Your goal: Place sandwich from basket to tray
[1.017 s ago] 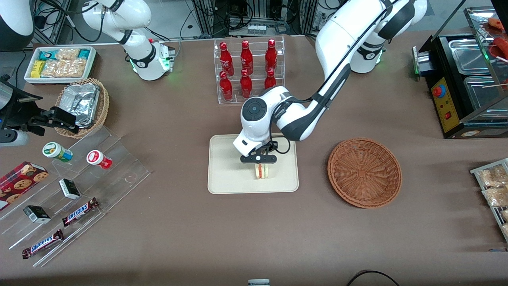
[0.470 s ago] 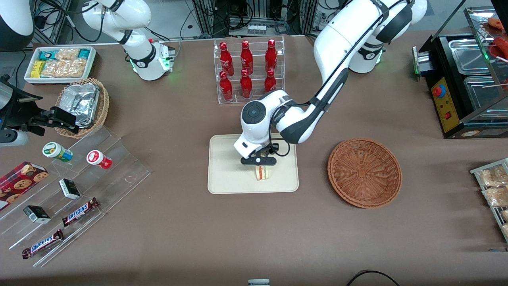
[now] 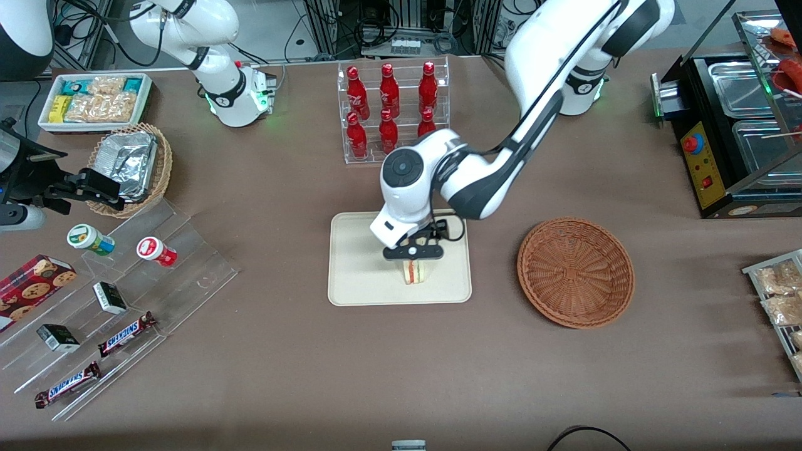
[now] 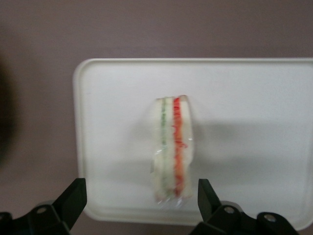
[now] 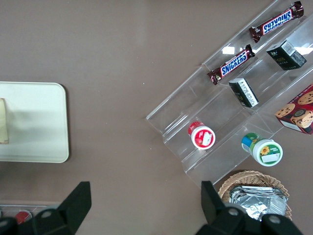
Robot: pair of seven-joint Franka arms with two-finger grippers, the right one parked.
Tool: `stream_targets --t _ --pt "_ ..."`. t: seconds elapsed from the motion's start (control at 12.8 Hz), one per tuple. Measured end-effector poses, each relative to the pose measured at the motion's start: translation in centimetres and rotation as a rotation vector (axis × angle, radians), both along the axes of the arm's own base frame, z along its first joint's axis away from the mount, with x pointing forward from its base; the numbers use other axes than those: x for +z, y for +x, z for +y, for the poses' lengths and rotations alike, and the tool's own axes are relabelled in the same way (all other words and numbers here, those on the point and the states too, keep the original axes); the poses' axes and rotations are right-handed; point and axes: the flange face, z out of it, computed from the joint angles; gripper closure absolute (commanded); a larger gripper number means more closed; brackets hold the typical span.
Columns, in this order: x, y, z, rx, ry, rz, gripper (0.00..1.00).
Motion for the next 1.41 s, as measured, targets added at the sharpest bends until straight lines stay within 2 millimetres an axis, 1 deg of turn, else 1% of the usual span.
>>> stream_targets --t 0.16,0.23,0.31,0.39,0.47,0.55,0.7,0.78,0.86,0.94,1.02,1.1,1.25,1.41 --pt "6.3 1.1 4.2 0.059 0.015 0.019 0.00" --pt "8.7 1.5 6.1 0.073 0.024 0.020 0.00" --pt "10.6 1.9 8.0 0.081 0.034 0.022 0.00" --pt "11.9 2.3 9.9 0.075 0.038 0.038 0.00" --pt "13.2 2.8 12.3 0.053 0.032 0.073 0.00" --pt "14.6 3.3 15.3 0.019 0.021 0.113 0.00" --pt "18.0 4.2 22.5 -0.049 0.014 0.166 0.00" --pt "19.7 4.3 26.0 -0.083 0.010 0.184 0.00" --pt "21.0 4.3 29.2 -0.114 0.006 0.196 0.00" --pt "22.0 4.2 31.8 -0.134 0.001 0.199 0.00" --pt "22.5 4.1 34.3 -0.143 -0.003 0.198 0.00" --pt "22.6 4.0 36.3 -0.151 -0.006 0.199 0.00" --pt "22.0 3.8 39.8 -0.153 -0.009 0.177 0.00" --pt "21.3 3.1 42.3 -0.149 -0.006 0.152 0.00"
